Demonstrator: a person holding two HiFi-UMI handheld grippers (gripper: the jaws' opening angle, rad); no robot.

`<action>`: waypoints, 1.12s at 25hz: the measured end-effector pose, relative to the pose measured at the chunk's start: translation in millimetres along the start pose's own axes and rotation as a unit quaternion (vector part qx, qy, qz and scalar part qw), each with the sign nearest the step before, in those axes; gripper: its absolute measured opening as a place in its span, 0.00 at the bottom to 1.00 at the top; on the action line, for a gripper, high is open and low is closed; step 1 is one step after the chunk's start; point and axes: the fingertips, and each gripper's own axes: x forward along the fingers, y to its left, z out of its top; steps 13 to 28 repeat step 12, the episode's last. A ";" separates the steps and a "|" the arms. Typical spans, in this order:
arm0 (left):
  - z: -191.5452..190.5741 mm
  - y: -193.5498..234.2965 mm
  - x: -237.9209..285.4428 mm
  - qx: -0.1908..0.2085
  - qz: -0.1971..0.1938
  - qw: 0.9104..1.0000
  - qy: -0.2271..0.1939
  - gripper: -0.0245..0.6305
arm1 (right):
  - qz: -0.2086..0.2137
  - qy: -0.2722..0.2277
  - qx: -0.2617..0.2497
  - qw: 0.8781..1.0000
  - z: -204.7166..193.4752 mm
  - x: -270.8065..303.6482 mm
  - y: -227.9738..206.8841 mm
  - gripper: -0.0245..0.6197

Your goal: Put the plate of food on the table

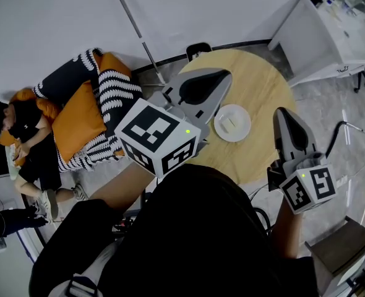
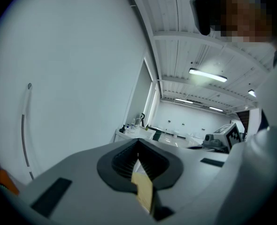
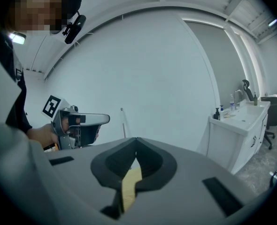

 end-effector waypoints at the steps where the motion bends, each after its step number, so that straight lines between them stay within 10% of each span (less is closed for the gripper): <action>1: -0.4 -0.3 -0.3 0.000 0.000 1.000 0.000 0.05 | 0.001 0.000 0.000 1.000 -0.3 -0.4 0.5 0.05; 28: 2.3 -0.9 -1.5 0.001 -0.003 1.000 0.000 0.05 | 0.006 0.000 -0.001 1.000 2.6 2.0 5.0 0.05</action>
